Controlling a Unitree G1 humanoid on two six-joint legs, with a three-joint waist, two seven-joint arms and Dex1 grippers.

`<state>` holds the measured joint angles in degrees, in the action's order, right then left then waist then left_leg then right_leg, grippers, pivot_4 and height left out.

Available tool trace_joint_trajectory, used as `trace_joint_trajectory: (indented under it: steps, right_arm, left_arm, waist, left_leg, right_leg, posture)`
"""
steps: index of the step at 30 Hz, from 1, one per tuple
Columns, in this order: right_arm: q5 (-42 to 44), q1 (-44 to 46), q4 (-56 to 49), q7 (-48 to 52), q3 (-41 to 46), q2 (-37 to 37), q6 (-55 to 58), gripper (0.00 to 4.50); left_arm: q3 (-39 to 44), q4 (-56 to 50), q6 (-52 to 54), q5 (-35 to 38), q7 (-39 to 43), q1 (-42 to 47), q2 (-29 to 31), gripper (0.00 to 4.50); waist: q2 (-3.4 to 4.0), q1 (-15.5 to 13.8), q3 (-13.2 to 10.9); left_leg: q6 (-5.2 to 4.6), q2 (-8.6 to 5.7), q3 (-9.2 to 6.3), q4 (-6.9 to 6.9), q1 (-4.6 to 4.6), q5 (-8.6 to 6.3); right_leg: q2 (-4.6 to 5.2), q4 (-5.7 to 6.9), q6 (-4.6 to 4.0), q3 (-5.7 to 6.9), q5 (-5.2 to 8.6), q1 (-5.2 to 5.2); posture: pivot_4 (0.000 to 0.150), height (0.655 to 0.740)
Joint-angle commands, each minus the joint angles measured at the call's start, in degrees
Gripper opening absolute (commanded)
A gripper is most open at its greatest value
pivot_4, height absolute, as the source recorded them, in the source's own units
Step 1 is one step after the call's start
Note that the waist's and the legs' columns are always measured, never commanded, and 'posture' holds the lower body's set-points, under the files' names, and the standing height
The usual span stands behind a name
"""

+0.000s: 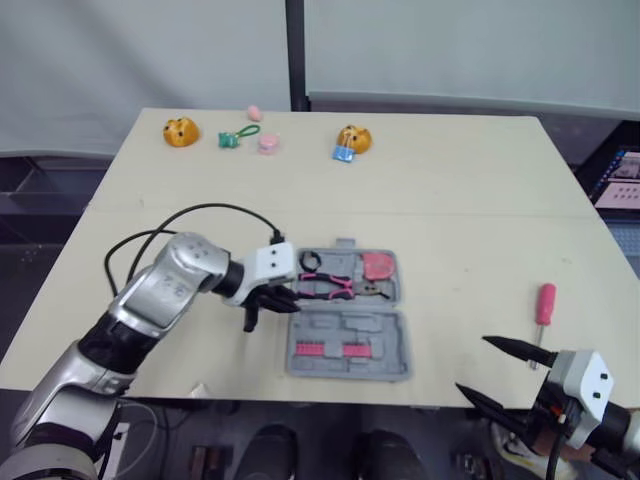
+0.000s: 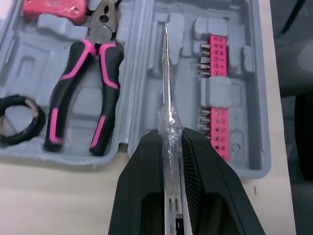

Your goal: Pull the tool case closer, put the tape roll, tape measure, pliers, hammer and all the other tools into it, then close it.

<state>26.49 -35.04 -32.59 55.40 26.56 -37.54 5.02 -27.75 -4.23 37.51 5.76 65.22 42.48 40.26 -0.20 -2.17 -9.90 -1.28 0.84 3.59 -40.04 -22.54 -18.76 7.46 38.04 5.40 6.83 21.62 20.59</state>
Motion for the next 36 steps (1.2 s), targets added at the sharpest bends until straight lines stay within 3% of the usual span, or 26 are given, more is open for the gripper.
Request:
trace_joint_trajectory:
  steps: [1,21,36]
  right_arm:
    - [0.3,-0.1,-0.9,-0.2,0.6,0.2,-1.0,4.5]
    - [-2.0,0.2,-0.9,-1.8,-0.5,1.7,-1.5,4.5]
    - [-1.8,-1.5,-2.1,-2.6,0.6,2.1,-1.1,4.5]
  left_arm:
    - [-2.2,0.7,0.4,-2.1,0.7,3.6,-2.8,0.03]
    - [-7.4,11.0,-4.1,-11.2,-2.1,5.7,-13.4,0.03]
    - [-7.8,14.7,-6.0,-14.3,-2.4,4.4,-16.5,0.03]
  waist:
    - [-0.02,0.0,0.0]
    - [-0.03,0.2,0.0]
    - [-0.03,0.1,0.0]
  left_leg:
    - [0.0,0.0,0.0,0.0,0.0,0.0]
    - [-0.01,-0.01,-0.02,-0.03,0.0,0.05]
    - [-0.01,-0.01,-0.02,-0.04,0.0,0.05]
  right_leg:
    - [0.0,0.02,0.0,0.0,0.0,0.0]
    - [0.02,0.03,0.0,0.01,0.0,-0.01]
    - [0.04,0.04,0.01,0.02,0.0,-0.01]
  posture:
    - [0.15,0.6677]
    - [0.15,0.6677]
    - [0.15,0.6677]
